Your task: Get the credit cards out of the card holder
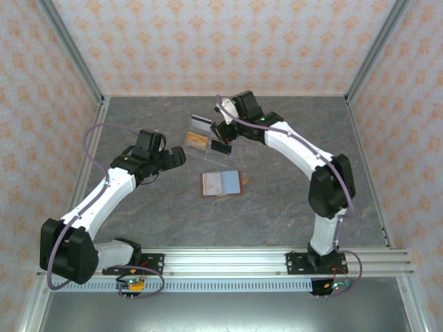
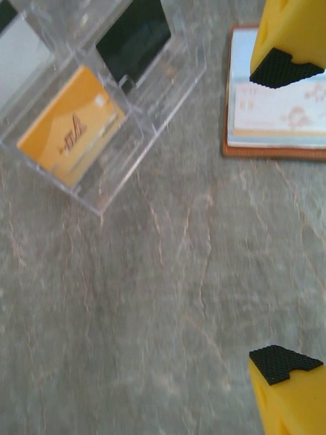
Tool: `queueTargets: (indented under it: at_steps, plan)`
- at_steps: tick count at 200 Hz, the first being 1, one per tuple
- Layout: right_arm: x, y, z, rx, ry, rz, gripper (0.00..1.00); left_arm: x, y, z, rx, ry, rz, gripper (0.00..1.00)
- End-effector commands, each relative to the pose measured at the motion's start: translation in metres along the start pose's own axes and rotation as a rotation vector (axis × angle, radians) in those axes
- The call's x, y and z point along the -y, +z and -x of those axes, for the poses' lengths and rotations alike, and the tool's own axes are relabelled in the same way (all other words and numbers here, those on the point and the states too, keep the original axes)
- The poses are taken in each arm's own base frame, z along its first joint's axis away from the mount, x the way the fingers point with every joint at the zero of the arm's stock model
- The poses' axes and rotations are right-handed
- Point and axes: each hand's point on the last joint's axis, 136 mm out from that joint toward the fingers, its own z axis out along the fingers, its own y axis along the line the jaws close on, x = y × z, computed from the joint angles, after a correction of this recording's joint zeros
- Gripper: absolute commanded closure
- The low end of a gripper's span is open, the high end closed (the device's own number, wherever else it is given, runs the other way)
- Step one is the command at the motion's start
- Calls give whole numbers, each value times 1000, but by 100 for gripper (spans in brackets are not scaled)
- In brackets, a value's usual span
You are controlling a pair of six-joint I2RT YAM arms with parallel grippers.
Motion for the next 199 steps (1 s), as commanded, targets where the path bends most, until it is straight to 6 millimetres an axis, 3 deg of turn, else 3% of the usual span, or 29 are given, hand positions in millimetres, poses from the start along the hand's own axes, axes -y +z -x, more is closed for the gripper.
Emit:
queueTargets:
  at_steps: [1, 93, 177, 199]
  plan:
    - [3, 8, -17, -136, -148, -10, 100, -19, -6, 1, -6, 49, 99, 0]
    - [6, 42, -44, -313, -322, 48, 100, -7, 14, -18, -110, 41, 32, 0]
    - [14, 58, -45, -332, -377, 40, 100, 0, 23, -24, -157, 26, 2, 0]
    - [18, 60, -47, -343, -387, 25, 96, 1, 26, -27, -166, 21, -8, 0]
